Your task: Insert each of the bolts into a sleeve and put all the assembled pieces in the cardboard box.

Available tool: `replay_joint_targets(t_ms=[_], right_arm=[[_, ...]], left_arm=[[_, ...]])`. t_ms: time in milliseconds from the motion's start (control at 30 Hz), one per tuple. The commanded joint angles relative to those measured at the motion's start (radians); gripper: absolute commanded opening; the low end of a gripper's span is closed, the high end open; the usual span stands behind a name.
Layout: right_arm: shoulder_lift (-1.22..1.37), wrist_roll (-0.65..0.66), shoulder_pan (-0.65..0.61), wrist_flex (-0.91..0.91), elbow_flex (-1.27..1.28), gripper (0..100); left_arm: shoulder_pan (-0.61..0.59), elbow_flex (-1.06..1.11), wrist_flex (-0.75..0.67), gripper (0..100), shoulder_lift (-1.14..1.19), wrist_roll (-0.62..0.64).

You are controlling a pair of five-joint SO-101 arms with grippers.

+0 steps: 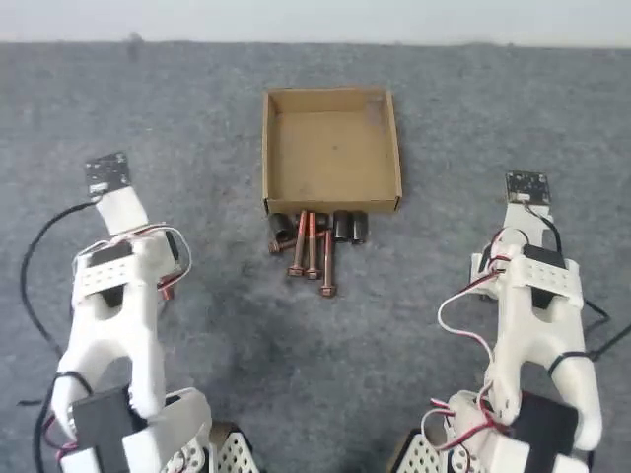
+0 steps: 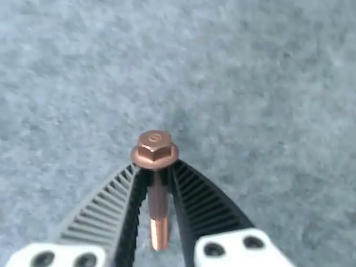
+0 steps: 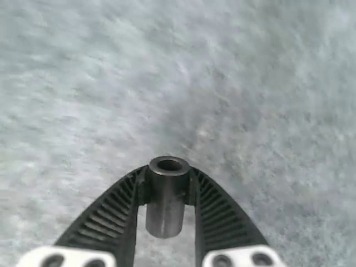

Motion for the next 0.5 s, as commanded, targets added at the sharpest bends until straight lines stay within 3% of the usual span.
replay_joint_targets(t_ms=[0,300,467], right_arm=[[-0.134,-0.003,-0.099,-0.047,-0.044,0.6],[-0.179,-0.003,-0.369,-0.371,-0.037,0.6],[-0.171,-0.006,-0.458,-0.595,-0.035,0.6]], left_arm=[[-0.014,-0.004,-0.043,1,-0.064,0.009],[-0.011,-0.004,-0.043,1,-0.063,0.006],[-0.011,-0.004,-0.043,1,-0.063,0.006]])
